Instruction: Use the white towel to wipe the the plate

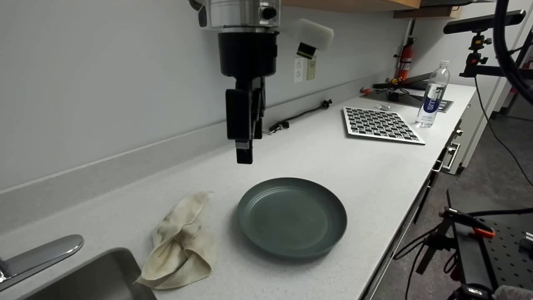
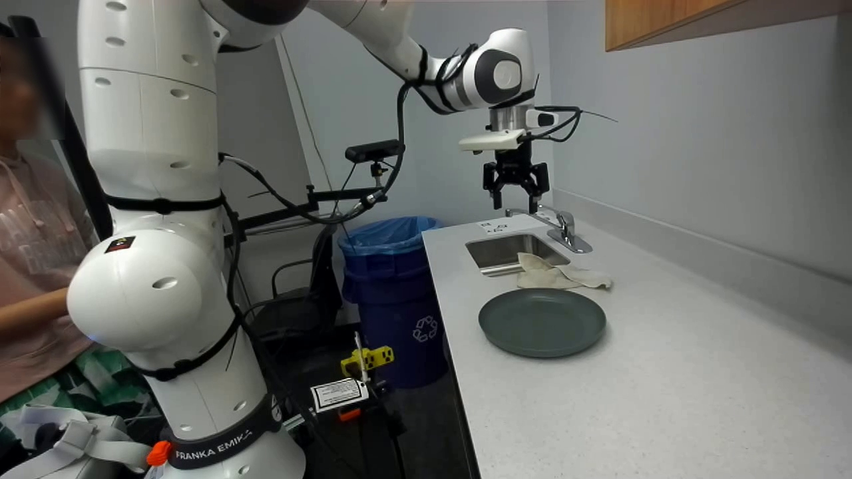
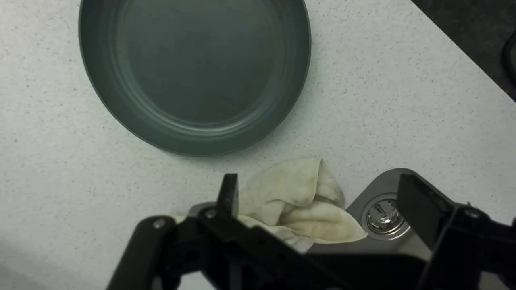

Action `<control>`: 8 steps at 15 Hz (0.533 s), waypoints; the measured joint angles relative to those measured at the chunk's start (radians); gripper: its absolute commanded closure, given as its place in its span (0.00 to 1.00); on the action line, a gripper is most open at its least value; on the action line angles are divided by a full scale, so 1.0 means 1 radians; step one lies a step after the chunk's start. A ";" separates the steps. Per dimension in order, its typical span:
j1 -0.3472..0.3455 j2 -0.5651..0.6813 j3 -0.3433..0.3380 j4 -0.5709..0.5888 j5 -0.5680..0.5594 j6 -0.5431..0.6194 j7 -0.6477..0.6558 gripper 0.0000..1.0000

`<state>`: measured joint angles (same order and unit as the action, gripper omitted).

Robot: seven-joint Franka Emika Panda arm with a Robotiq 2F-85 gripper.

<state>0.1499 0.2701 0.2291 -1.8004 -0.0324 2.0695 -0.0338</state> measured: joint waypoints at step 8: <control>0.000 0.092 -0.042 -0.009 -0.073 0.204 -0.005 0.00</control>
<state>0.1504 0.3619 0.1870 -1.8091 -0.1055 2.2732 -0.0387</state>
